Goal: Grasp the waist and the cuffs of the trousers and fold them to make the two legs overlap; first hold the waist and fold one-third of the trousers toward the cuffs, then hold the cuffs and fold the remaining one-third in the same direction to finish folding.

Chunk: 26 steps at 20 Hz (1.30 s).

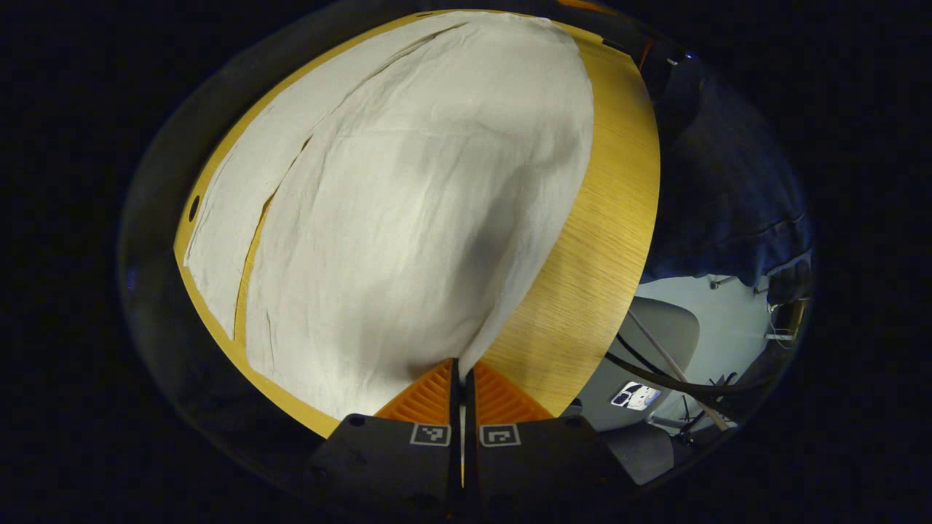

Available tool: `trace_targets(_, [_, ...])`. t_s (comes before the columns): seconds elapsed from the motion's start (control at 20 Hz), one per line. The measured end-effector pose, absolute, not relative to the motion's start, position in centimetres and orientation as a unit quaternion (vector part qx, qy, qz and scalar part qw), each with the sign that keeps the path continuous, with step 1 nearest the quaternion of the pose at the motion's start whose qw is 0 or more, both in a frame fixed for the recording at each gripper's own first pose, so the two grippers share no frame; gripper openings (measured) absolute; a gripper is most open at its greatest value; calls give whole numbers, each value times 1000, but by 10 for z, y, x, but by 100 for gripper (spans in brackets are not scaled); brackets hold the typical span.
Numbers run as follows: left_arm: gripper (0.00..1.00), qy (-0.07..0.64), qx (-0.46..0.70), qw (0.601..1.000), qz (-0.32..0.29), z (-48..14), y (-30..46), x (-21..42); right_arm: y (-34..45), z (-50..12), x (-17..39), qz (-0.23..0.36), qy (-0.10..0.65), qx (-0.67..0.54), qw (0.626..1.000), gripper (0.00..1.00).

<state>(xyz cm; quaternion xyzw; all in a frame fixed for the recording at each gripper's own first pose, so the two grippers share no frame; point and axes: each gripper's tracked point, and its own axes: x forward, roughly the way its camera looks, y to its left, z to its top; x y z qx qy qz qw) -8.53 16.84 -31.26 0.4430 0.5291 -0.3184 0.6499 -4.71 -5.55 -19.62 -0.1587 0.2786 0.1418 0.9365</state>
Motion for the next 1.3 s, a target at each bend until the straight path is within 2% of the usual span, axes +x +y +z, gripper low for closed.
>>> trace_targets(0.2, [0,536,442,648,-311,-313,169,-86,-91,-239,-57,183,337,-235,893,98])
trace_targets(0.55, [0,550,443,641,-301,-315,169,-85,-121,-294,-73,287,418,-339,792,96])
trace_targets(0.75, [0,553,446,637,-299,-315,169,-85,-133,-321,-80,321,465,-366,740,98])
trace_targets(1.0, [0,556,445,635,-298,-315,169,-85,-134,-339,-85,348,497,-374,702,96])
trace_targets(1.05, [0,557,444,635,-298,-315,169,-85,-133,-341,-84,351,499,-369,701,96])
trace_targets(1.1, [0,557,444,635,-298,-315,169,-84,-133,-341,-83,352,504,-366,699,90])
trace_targets(1.15, [0,558,443,635,-299,-315,169,-84,-133,-343,-84,354,511,-359,696,92])
trace_targets(1.3, [0,561,442,633,-298,-315,168,-84,-132,-344,-86,362,530,-348,683,90])
